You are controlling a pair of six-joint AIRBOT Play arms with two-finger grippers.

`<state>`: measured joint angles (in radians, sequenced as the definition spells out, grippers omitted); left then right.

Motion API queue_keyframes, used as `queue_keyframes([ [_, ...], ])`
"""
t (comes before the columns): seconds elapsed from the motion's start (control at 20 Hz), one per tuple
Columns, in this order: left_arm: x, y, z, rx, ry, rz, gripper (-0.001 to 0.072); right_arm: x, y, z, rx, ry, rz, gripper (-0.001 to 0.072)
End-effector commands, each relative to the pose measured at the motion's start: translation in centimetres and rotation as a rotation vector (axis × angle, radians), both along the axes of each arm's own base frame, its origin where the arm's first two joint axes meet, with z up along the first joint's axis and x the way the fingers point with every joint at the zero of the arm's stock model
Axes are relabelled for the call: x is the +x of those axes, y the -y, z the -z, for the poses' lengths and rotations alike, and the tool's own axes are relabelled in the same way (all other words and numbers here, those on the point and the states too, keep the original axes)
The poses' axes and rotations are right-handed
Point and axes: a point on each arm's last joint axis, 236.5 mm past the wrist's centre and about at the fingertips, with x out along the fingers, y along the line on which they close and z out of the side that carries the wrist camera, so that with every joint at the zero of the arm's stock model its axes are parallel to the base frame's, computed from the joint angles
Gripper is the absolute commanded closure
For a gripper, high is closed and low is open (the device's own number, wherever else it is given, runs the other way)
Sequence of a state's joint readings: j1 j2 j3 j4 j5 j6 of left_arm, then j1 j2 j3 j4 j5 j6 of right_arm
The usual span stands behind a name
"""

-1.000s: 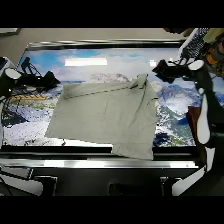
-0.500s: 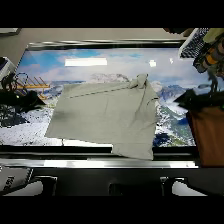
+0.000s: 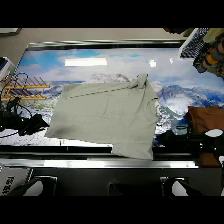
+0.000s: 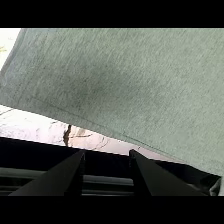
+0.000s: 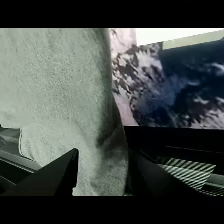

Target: Fold the clothes and pants, and hang the long-sleeved shirts on hangers.

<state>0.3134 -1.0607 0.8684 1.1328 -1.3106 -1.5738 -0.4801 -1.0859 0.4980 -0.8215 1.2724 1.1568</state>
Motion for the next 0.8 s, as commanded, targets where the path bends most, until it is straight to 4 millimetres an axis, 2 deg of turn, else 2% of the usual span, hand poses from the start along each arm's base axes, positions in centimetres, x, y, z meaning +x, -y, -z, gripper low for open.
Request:
queue_keyframes([
  [0.0, -0.6, 0.1, 0.2, 0.001, -0.005, 0.003, 0.0378, -0.8, -0.7, 1.2, 0.011, -0.004, 0.03, 0.0329],
  [0.25, -1.0, 0.2, 0.3, -0.005, -0.024, 0.007, 0.036, -0.2, -1.2, 1.3, 0.052, -0.003, 0.083, 0.028],
  [0.3, -1.1, 0.0, 0.4, -0.002, -0.03, 0.004, 0.0243, 0.1, -1.4, 1.3, 0.053, 0.004, 0.084, 0.0244],
  [0.5, -1.7, -1.6, 0.6, 0.001, -0.032, -0.014, 0.024, -0.2, -4.6, 3.1, -0.011, -0.019, -0.021, 0.0241],
  [0.55, -1.8, -2.5, 0.5, 0.005, -0.024, -0.027, 0.024, -0.7, -5.3, 3.4, -0.016, -0.048, -0.037, 0.0318],
  [0.6, -1.9, -3.6, 0.4, 0.01, -0.008, -0.047, 0.024, -1.0, -5.7, 3.5, -0.018, -0.054, -0.059, 0.0474],
  [0.65, -1.4, -4.7, 0.2, 0.012, 0.026, -0.09, 0.024, -1.1, -5.9, 3.5, -0.017, -0.054, -0.066, 0.0571],
  [0.75, -0.2, -5.5, -0.1, -0.034, 0.109, -0.138, 0.024, -1.0, -5.7, 3.6, -0.029, -0.05, -0.069, 0.0659],
])
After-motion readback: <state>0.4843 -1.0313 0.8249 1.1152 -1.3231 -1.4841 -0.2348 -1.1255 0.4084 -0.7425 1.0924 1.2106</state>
